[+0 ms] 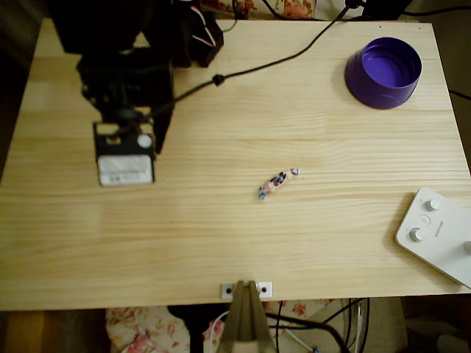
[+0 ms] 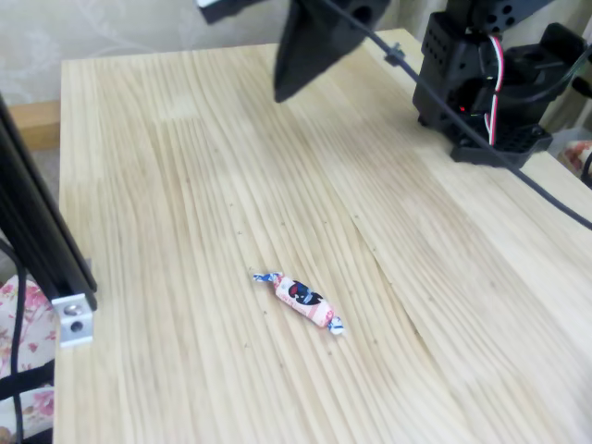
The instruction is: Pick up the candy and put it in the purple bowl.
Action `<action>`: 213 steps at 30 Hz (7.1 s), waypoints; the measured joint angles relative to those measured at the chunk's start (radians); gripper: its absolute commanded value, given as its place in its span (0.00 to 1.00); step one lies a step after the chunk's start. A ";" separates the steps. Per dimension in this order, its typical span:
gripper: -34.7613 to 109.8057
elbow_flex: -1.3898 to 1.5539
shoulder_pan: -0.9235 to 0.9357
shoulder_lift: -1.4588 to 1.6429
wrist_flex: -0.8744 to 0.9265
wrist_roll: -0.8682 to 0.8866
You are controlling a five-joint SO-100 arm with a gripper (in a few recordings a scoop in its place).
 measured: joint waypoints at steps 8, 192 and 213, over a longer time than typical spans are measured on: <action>0.24 -0.156 -0.069 -0.202 -0.100 -0.262; 0.24 -1.161 -1.465 -0.983 0.439 -0.376; 0.24 -1.382 -1.519 -1.164 0.290 -0.255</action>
